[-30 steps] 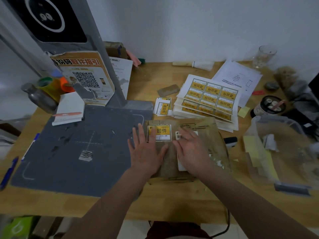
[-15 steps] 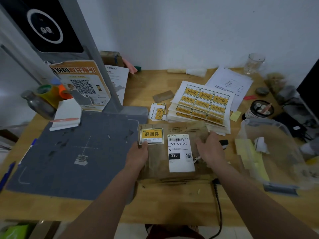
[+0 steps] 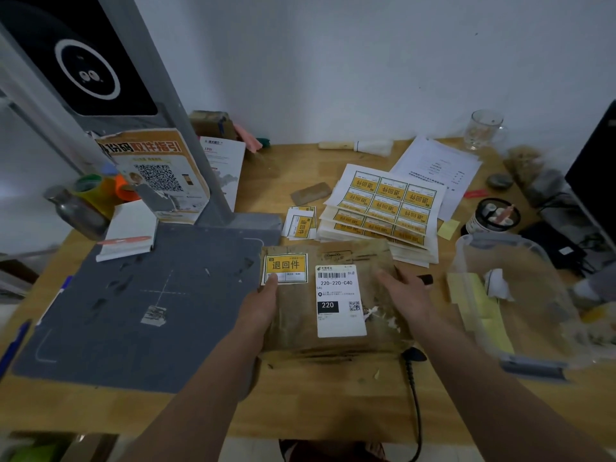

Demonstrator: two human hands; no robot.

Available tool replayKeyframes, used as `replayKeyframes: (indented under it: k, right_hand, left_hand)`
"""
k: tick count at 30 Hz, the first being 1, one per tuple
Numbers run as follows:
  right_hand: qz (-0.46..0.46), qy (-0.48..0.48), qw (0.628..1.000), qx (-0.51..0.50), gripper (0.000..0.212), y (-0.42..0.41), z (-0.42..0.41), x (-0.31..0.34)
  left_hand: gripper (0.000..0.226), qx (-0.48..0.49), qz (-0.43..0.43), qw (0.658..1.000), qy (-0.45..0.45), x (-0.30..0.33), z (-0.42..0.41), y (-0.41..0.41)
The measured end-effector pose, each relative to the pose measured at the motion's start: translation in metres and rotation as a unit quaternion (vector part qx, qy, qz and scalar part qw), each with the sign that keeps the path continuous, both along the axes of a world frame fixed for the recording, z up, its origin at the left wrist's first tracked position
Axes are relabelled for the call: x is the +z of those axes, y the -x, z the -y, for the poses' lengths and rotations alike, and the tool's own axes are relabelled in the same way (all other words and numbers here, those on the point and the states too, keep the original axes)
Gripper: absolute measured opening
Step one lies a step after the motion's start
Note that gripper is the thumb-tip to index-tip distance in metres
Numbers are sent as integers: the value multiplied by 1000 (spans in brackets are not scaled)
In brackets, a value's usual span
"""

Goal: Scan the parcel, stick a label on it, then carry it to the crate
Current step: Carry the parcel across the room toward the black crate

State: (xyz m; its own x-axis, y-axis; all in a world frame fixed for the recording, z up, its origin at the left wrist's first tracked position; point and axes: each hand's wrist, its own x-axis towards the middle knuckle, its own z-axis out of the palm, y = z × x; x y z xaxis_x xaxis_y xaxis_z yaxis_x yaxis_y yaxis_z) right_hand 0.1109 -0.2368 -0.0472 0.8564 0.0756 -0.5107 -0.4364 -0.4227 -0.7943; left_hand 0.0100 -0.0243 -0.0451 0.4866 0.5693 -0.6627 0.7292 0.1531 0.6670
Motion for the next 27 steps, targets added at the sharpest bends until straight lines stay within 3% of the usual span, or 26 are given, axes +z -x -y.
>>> replayKeyframes:
  k: [5,9,13,18,27]
  right_hand:
    - [-31,-88,995,-30,58,-8,3,15]
    - [-6,-169,985,-38,41,-12,7,34]
    - [28,-222,973,-52,39,-17,13,53]
    - [56,-242,965,-84,16,-21,31,65]
    - [115,-240,954,-136,26,-13,72,100]
  left_hand:
    - [72,3,25,997,-74,18,8,-3]
    - [74,-6,24,980,-195,45,10,-11]
    - [68,0,36,959,-282,68,21,-20]
    - [61,4,62,955,-291,84,39,-31]
    - [60,-62,134,954,-262,115,62,-60]
